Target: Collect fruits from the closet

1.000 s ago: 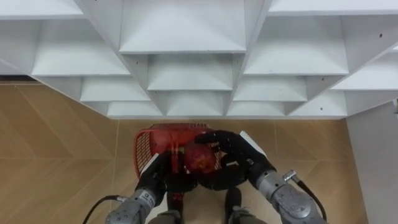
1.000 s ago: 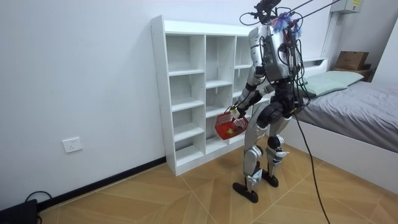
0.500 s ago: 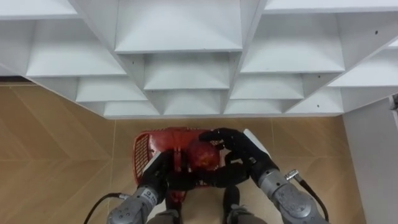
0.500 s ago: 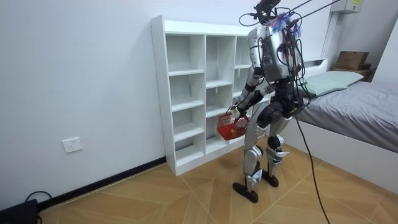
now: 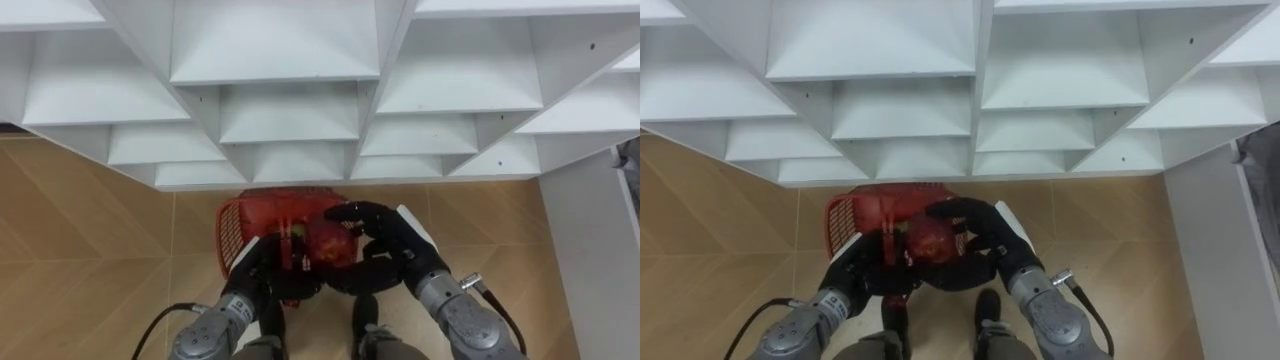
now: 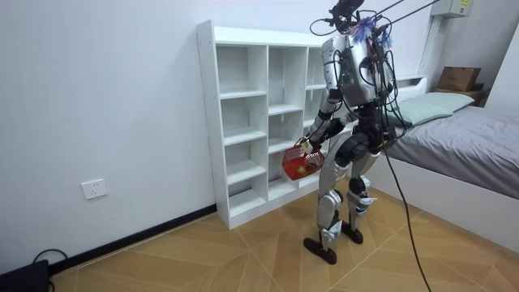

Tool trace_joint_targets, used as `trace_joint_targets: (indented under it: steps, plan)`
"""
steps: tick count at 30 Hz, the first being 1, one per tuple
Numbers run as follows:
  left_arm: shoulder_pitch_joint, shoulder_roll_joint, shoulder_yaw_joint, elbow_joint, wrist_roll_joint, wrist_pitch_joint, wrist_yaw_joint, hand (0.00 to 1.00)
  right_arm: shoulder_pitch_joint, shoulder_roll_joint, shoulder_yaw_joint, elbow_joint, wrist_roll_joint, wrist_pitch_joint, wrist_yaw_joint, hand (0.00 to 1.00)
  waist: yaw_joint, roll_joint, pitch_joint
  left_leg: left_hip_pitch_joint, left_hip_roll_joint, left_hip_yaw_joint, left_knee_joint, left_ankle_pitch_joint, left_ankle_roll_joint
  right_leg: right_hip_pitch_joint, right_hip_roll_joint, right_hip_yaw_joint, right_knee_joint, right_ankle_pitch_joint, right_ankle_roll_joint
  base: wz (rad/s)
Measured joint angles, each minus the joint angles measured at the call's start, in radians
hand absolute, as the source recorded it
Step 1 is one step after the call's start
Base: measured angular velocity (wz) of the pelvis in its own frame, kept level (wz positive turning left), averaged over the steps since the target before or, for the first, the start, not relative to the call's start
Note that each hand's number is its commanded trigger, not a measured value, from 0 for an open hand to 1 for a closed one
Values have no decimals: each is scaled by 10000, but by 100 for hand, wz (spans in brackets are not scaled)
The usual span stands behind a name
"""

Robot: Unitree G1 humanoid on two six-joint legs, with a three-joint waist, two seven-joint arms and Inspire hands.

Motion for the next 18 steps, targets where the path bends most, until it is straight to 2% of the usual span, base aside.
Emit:
trace_joint_targets:
  steps: [18]
  plan:
    - [12, 118, 77, 6, -328, 0, -29, 100, -152, 128, -91, 338, -55, -133, -130, 100, 48, 32, 17, -15, 82, 6, 80, -14, -27, 7, 2, -21, -1, 16, -46, 0]
